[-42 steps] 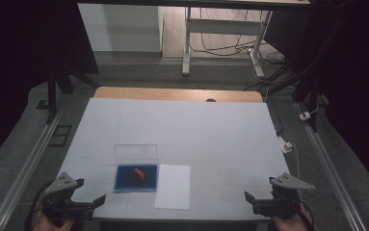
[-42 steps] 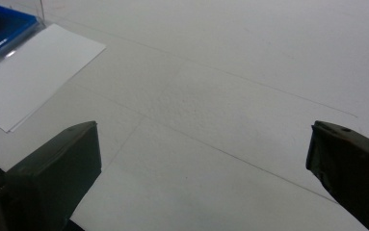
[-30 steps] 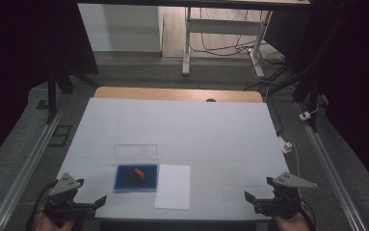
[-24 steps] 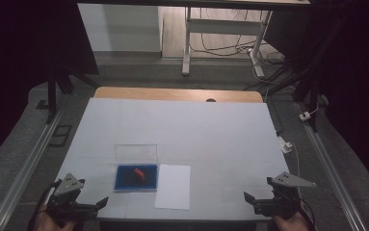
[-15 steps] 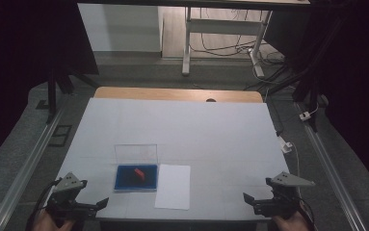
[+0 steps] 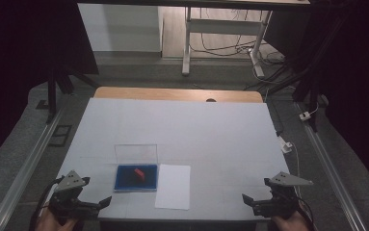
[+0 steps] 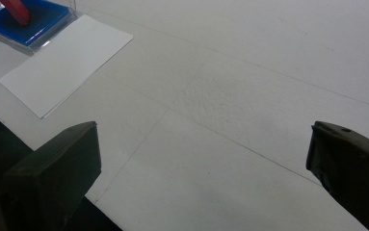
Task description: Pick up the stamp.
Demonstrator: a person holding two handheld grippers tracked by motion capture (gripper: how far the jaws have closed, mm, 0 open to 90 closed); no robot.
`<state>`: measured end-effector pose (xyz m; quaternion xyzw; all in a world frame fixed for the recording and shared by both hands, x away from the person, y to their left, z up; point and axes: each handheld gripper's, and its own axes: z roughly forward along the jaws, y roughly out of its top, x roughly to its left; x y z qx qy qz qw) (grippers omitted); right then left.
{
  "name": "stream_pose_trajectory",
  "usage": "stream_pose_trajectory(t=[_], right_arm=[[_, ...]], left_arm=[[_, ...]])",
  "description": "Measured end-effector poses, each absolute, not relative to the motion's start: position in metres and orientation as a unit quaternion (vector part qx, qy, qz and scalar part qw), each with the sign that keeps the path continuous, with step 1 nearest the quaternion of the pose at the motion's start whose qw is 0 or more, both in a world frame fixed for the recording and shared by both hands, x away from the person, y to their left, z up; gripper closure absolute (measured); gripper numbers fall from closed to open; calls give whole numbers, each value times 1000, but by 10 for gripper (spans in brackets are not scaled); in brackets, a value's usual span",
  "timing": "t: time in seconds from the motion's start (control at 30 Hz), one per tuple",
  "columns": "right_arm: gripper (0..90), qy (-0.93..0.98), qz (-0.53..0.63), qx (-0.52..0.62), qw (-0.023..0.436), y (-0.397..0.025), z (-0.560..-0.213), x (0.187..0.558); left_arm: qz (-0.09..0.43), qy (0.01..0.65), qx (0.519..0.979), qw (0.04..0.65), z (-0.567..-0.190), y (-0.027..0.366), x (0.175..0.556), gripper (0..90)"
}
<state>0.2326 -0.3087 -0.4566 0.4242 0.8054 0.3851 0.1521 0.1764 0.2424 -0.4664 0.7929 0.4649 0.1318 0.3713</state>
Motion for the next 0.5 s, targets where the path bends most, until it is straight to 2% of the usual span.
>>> stream_pose_trajectory(t=[0.5], right_arm=[[0,807,384,421,157,-307,-456,232]], left_arm=[[141,448,798,379,-466,226,189,11]])
